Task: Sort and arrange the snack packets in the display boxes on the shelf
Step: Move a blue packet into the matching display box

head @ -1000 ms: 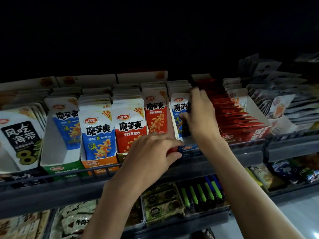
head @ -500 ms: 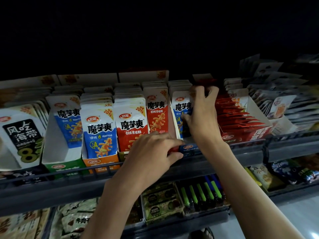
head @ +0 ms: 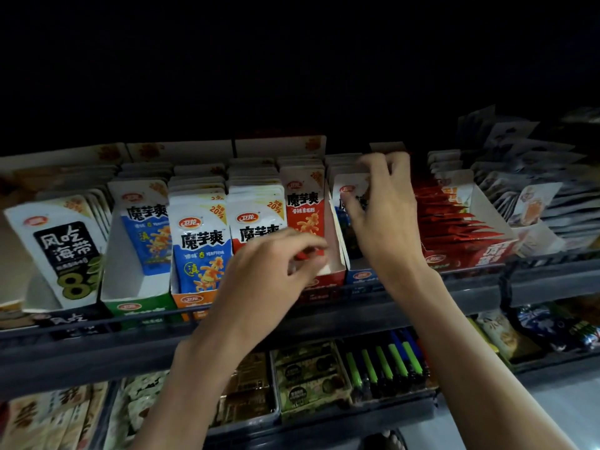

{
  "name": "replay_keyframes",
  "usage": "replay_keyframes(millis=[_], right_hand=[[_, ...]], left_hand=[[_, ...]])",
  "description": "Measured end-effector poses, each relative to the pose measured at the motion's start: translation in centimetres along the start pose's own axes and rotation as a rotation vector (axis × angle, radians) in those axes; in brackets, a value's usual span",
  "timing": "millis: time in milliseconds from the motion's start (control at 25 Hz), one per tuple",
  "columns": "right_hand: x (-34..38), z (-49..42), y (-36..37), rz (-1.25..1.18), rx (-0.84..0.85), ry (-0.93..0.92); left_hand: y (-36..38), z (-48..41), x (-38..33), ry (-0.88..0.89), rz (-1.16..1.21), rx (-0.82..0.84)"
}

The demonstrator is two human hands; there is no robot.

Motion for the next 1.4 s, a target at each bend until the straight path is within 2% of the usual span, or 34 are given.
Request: replay_keyframes(millis=[120, 240, 360, 440, 560, 840, 1000, 1240, 1400], right_hand=[[3.3, 0.8, -0.1, -0.118, 0.031, -0.165], [7.0, 2.2, 0.6, -0.184, 0.110, -0.276], [10.7, 4.0, 2.4, -0.241, 0.239, -0.337], [12.9, 5.1, 4.4, -0.210, 0.328, -0.347], [15.8, 6.6, 7.2, -0.096, 0.416, -0.368], [19.7, 7.7, 12.9, 0.233, 0.519, -0.332], [20.1, 7.8, 14.1, 0.369, 0.519, -0.297], [20.6, 7.8, 12.7, 0.239, 0.397, -0.258], [19.4, 7.1, 12.2, 0.213, 0.352, -0.248]], left_hand=[[-4.0, 1.5, 1.8, -0.125, 0.100, -0.266], [-8.4, 4.1, 4.8, -0.253, 0.104, -0.517], [-11.8, 7.1, 8.5, -0.395, 0.002, -0.615], [-12.9, 8.8, 10.4, -0.535, -0.105, -0.552], [-13.3, 10.1, 11.3, -0.697, -0.261, -0.357], [-13.3, 10.5, 12.4, -0.745, -0.340, -0.177], [-13.6, 10.7, 12.5, -0.749, -0.328, -0.166], [-14.0, 10.9, 11.9, -0.736, -0.299, -0.175], [-14.3, 11.0, 11.9, -0.700, -0.285, -0.257]])
Point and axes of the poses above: each hand's wrist, its own z-axis away from the middle knuckle, its own y-axis out of the palm, x = y × z, the point moved 6 cm from there along -z, towards the middle knuckle, and after that the axes turned 14 degrees about y, right-handed, at the moved point
